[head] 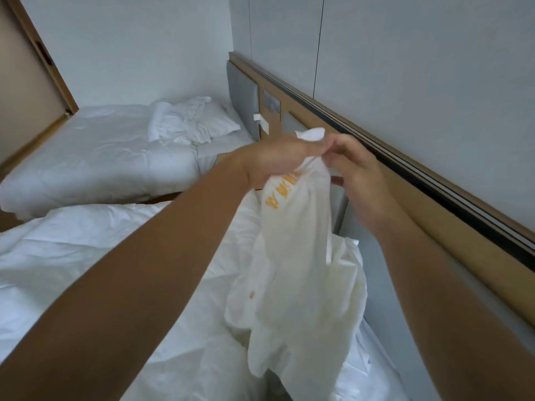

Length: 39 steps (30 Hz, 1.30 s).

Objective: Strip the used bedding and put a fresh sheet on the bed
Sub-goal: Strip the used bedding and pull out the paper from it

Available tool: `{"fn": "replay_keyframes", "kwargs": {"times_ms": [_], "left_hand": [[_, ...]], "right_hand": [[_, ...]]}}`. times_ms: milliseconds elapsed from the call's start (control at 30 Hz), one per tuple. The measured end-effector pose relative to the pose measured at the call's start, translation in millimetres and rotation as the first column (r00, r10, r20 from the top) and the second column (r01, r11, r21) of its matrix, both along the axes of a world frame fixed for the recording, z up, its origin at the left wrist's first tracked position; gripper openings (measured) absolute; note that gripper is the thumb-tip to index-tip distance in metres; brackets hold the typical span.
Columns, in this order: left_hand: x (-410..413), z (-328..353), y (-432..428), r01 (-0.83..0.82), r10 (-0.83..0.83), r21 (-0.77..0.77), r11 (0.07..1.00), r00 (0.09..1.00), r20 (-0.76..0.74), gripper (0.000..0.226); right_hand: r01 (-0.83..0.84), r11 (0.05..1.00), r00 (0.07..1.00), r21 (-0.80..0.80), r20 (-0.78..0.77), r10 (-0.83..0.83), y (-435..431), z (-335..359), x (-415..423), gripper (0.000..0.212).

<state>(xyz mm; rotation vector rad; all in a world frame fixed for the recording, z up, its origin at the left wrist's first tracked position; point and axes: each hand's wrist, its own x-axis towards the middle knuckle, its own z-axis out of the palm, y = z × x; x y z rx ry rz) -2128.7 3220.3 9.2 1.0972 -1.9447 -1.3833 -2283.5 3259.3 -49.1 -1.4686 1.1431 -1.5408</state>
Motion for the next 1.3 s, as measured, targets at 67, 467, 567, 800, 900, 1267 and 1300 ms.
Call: {"fn": "replay_keyframes", "kwargs": {"times_ms": [67, 467, 567, 800, 900, 1267, 1300], "left_hand": [[8, 7, -7, 0.013, -0.013, 0.009, 1.0, 1.0, 0.008, 0.044], [76, -7, -1, 0.144, -0.17, 0.242, 0.96, 0.981, 0.093, 0.072], [92, -21, 1, 0.141, -0.15, 0.298, 0.944, 0.989, 0.008, 0.074], [111, -63, 5, 0.013, 0.07, 0.44, 0.898, 0.983, -0.172, 0.055], [113, -66, 3, 0.023, 0.12, 0.469, 0.883, 0.954, -0.273, 0.044], [173, -105, 12, -0.114, 0.081, 0.21, 0.971, 0.984, 0.161, 0.023], [178, -110, 15, -0.155, 0.12, 0.251, 0.956, 0.981, 0.149, 0.016]], "right_hand": [[-0.133, 0.99, 0.99, -0.045, -0.062, 0.13, 2, 3, 3, 0.038], [-0.373, 0.906, 0.893, 0.199, -0.188, 0.409, -31, -22, 21, 0.056], [-0.347, 0.916, 0.888, 0.201, -0.243, 0.39, -36, -21, 20, 0.052], [-0.378, 0.877, 0.875, 0.297, -0.195, 0.443, -29, -24, 21, 0.045], [-0.558, 0.631, 0.744, 0.539, -0.012, 0.668, -16, -48, 35, 0.044], [0.314, 0.525, -0.117, 0.791, -0.516, 0.848, 19, -209, 27, 0.058], [0.344, 0.633, -0.149, 0.693, -0.626, 0.766, 16, -218, 18, 0.044]]}}
